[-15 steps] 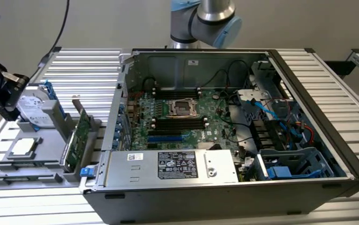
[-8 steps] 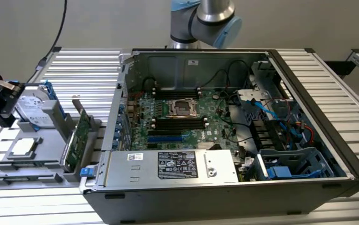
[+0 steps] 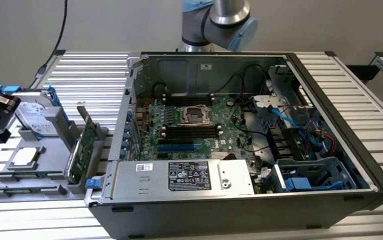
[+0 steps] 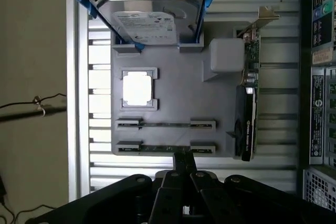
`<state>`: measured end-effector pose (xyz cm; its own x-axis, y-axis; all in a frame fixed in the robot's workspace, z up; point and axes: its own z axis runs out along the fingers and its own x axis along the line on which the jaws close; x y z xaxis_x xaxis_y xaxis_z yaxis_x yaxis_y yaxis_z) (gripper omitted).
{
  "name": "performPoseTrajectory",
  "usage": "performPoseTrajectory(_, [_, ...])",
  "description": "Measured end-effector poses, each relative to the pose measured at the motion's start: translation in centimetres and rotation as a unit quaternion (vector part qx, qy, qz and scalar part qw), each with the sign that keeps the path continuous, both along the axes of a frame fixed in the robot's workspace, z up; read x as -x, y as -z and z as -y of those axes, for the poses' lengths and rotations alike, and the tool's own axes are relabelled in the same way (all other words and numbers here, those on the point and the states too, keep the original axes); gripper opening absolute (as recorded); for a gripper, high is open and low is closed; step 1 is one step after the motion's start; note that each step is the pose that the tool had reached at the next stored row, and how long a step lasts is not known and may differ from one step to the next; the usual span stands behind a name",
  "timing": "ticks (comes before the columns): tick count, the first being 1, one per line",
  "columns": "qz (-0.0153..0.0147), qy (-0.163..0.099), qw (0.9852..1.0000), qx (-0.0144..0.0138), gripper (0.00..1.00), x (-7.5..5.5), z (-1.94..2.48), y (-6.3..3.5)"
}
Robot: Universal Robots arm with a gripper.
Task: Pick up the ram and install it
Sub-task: 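Reach for the ram, then pick up the ram and move it above insertion slot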
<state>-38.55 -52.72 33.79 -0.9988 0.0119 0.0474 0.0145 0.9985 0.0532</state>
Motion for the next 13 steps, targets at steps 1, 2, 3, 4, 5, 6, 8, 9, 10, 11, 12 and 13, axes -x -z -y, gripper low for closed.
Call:
performPoseTrajectory(1, [0.0000,-0.003,1.0000,0.0000,0.11,0.15,0.05,0.06])
performPoseTrajectory(2, [0.0000,-0.005,1.0000,-0.0001,0.11,0.30,0.08,0.11])
performPoseTrajectory(3, [0.0000,-0.008,1.0000,-0.0001,0.11,0.46,0.12,0.16])
performPoseTrajectory(4, [0.0000,-0.010,0.9999,-0.0001,0.11,0.61,0.17,0.18])
performPoseTrajectory(5, [0.0000,-0.012,0.9999,-0.0001,0.11,0.65,0.19,0.19])
performPoseTrajectory(6, [0.0000,-0.012,0.9999,-0.0001,0.11,0.65,0.19,0.18])
performPoseTrajectory(8, [0.0000,-0.012,0.9999,-0.0001,0.11,0.66,0.18,0.18])
performPoseTrajectory(9, [0.0000,-0.012,0.9999,-0.0002,0.11,0.66,0.18,0.18])
performPoseTrajectory(10, [0.0000,-0.012,0.9999,-0.0001,0.11,0.66,0.18,0.18])
performPoseTrajectory(11, [0.0000,-0.012,0.9999,-0.0002,0.11,0.66,0.18,0.18])
performPoseTrajectory(12, [0.0000,-0.012,0.9999,-0.0002,0.11,0.66,0.18,0.18])
performPoseTrajectory(13, [0.0000,-0.012,0.9999,-0.0002,0.11,0.66,0.18,0.18])
